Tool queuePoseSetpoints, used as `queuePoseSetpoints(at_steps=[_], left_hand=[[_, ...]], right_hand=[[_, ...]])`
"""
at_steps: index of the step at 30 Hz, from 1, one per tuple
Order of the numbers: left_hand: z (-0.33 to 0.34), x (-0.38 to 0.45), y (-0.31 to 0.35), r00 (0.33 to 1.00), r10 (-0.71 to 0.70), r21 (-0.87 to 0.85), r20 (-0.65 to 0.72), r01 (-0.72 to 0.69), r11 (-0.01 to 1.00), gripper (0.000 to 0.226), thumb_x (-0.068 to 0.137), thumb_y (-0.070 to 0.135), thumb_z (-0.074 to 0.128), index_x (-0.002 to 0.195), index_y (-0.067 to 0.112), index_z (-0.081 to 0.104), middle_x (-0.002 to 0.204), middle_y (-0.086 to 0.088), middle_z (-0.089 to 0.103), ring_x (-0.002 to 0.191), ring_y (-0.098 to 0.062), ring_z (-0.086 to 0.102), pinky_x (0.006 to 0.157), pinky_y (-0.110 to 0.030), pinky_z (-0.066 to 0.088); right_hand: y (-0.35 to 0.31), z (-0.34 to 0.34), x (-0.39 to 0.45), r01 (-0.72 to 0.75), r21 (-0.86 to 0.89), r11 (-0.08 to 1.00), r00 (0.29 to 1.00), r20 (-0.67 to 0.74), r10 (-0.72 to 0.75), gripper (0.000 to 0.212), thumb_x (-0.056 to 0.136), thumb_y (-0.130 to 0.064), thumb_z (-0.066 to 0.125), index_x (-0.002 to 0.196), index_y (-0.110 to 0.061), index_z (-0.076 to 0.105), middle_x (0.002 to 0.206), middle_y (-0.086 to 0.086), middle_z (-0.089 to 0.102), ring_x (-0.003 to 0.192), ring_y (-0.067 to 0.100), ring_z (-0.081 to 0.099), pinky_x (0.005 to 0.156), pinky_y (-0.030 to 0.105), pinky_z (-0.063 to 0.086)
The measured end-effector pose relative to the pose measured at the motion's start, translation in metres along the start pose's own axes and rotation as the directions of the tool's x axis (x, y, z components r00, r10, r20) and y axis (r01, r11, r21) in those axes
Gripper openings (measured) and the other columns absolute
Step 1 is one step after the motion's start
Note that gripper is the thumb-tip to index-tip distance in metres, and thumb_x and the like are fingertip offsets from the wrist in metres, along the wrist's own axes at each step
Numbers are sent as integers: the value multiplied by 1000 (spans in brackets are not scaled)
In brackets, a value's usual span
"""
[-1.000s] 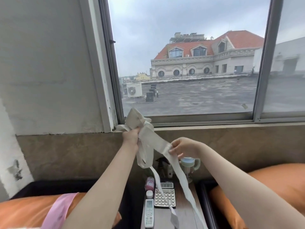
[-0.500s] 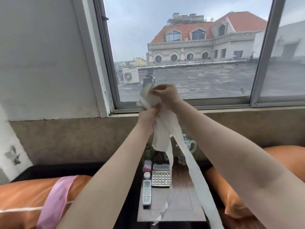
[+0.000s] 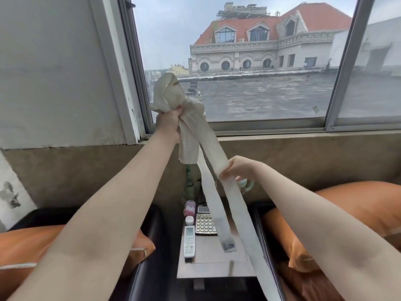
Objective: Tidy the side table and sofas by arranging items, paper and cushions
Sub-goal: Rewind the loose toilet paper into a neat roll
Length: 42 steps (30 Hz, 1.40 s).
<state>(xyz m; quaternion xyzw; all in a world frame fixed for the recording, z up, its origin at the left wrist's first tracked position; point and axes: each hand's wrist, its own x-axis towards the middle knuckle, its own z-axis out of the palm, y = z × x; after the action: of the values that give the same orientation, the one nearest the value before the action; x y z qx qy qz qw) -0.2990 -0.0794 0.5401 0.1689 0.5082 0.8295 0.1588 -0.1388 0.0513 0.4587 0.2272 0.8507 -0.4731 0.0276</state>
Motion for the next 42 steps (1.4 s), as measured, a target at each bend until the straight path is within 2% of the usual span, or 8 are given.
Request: queuePoseSetpoints(at_steps=[15, 22, 28, 32, 35, 37, 40, 42], left_hand=[[-12, 1, -1, 998, -3, 61, -61, 6, 998, 5, 88, 7, 64, 89, 11, 62, 86, -5, 66, 80, -24, 64, 85, -44, 53], [-19, 0, -18, 983, -6, 358, -183, 72, 931, 32, 91, 5, 58, 121, -3, 54, 108, -18, 62, 98, -31, 61, 91, -43, 51], [8, -47, -44, 880, -183, -109, 437, 254, 961, 41, 98, 45, 37, 109, 12, 59, 94, -7, 65, 87, -22, 62, 78, -35, 48], [24, -65, -60, 889, -123, -17, 442, 145, 989, 22, 96, 19, 52, 114, 8, 57, 95, -9, 64, 83, -20, 65, 67, -30, 56], [25, -56, -58, 962, -111, 41, 248, 104, 994, 15, 82, -1, 65, 93, 8, 61, 79, -7, 65, 68, -18, 65, 66, -30, 56], [12, -47, -47, 974, -135, 28, 184, 132, 991, 10, 90, 0, 55, 88, 7, 62, 73, -6, 66, 57, -14, 65, 59, -25, 55], [-12, -27, -29, 977, -184, -69, 109, 192, 979, 21, 99, 9, 41, 90, 7, 59, 81, -7, 62, 67, -18, 63, 63, -28, 53], [-21, -18, -18, 982, -188, -112, 32, 190, 975, 22, 100, 9, 40, 86, 8, 57, 79, -7, 59, 70, -20, 59, 68, -30, 49]], right_hand=[[-24, -29, 12, 107, 70, 992, 986, -132, -97, 20, 81, -11, 72, 100, -7, 69, 91, 1, 69, 85, 11, 64, 70, 23, 50], [-73, -42, 2, 242, 157, 957, 966, -130, -223, 13, 90, -7, 54, 90, -11, 66, 81, 1, 66, 74, 12, 62, 69, 26, 50], [-140, -30, 21, 409, 70, 910, 795, -517, -317, 8, 83, -12, 67, 86, -5, 70, 68, -1, 59, 63, 10, 51, 64, 23, 41], [-150, -24, 38, 379, -45, 924, 737, -589, -331, 15, 83, -1, 59, 88, -1, 73, 36, -14, 46, 44, 2, 43, 48, 16, 33], [-134, -22, 32, 370, -49, 928, 788, -513, -341, 34, 85, -18, 67, 116, -6, 62, 91, -1, 65, 85, 13, 60, 78, 23, 46], [-104, -26, 21, 300, 130, 945, 922, -295, -252, 72, 86, -36, 66, 145, -13, 32, 139, 5, 43, 126, 23, 46, 99, 30, 40], [-53, -16, 15, 111, 95, 989, 987, 109, -121, 89, 86, -53, 57, 151, -21, 6, 156, -1, 18, 141, 22, 25, 111, 50, 27], [-30, 4, 18, 36, -87, 996, 978, 206, -18, 69, 93, -39, 52, 148, -12, 20, 146, -2, 35, 139, 21, 29, 114, 51, 22]])
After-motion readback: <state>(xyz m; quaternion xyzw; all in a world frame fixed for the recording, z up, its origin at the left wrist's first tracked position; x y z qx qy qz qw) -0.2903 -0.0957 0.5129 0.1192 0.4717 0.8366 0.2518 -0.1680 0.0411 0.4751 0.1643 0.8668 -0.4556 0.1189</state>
